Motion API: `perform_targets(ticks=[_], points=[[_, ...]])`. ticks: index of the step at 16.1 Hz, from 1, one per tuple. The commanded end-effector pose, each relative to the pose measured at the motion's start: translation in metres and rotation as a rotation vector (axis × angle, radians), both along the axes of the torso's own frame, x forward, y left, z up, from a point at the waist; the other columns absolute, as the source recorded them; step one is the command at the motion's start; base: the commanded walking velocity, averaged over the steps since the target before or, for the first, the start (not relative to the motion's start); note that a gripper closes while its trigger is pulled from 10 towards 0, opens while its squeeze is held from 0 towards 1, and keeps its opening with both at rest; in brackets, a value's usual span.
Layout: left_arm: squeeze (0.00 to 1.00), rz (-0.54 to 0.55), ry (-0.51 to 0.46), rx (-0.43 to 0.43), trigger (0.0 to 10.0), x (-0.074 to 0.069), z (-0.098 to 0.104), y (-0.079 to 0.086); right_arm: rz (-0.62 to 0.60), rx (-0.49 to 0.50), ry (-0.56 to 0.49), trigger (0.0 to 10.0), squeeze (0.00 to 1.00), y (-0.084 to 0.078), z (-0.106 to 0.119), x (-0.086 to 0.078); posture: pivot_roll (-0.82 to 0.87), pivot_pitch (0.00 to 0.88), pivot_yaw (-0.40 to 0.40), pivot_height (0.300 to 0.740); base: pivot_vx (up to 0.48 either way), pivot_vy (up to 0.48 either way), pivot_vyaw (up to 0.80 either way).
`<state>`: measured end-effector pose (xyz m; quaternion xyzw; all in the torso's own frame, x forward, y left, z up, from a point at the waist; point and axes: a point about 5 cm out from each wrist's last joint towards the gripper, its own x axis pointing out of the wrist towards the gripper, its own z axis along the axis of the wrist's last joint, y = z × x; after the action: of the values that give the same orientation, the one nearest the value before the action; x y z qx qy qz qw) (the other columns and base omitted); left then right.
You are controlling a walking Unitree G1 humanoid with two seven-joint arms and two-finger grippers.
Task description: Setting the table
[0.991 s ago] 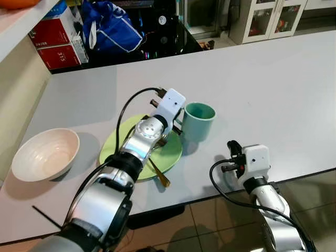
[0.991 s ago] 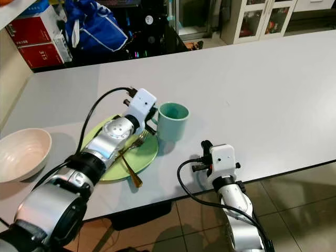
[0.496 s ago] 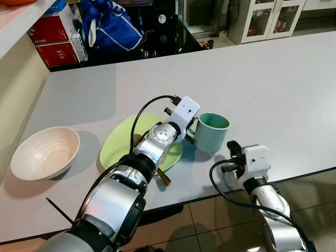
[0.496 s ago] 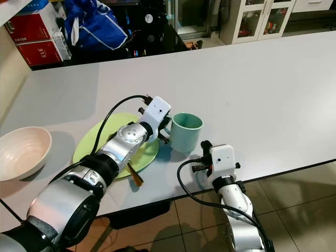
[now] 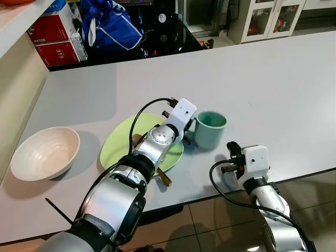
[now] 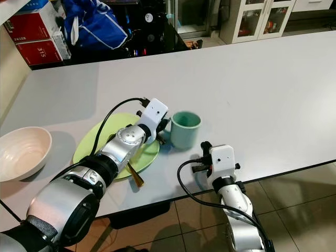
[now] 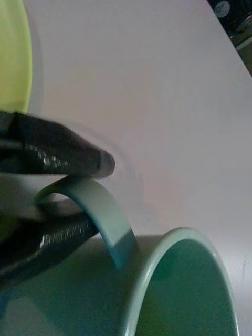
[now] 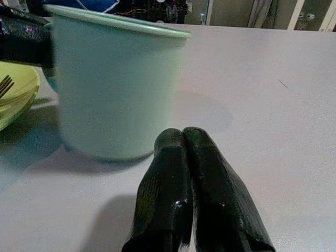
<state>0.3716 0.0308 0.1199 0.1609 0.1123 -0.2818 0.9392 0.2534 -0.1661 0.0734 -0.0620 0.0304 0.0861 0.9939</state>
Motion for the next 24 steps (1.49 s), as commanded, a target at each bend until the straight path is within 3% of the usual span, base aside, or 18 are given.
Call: perform_targets(ticks=[1, 8, 16, 21, 24], points=[[1.0, 0.016, -0.023, 0.004, 10.0, 0.005, 0.008, 0.002, 0.009, 0.001, 0.012, 10.0, 0.0, 0.001, -0.001, -0.002, -0.13, 0.0, 0.097, 0.74, 0.0, 0.0, 0.0], [1.0, 0.061, -0.029, 0.025, 10.0, 0.006, 0.005, 0.009, 0.006, 0.002, 0.019, 10.0, 0.0, 0.0, -0.002, -0.004, -0.13, 0.0, 0.096, 0.74, 0.0, 0.0, 0.0], [1.0, 0.168, -0.014, 0.129, 10.0, 0.007, -0.009, 0.037, 0.004, 0.003, 0.027, 10.0, 0.0, -0.001, -0.002, -0.005, -0.13, 0.0, 0.095, 0.74, 0.0, 0.0, 0.0], [1.0, 0.173, -0.039, 0.137, 10.0, 0.011, -0.003, 0.038, 0.008, 0.0, 0.031, 10.0, 0.0, -0.001, -0.002, -0.003, -0.13, 0.0, 0.089, 0.74, 0.0, 0.0, 0.0], [1.0, 0.18, -0.043, 0.14, 10.0, 0.013, 0.001, 0.039, 0.006, 0.0, 0.024, 10.0, 0.0, -0.005, 0.002, 0.004, -0.13, 0.0, 0.045, 0.74, 0.0, 0.0, 0.0]])
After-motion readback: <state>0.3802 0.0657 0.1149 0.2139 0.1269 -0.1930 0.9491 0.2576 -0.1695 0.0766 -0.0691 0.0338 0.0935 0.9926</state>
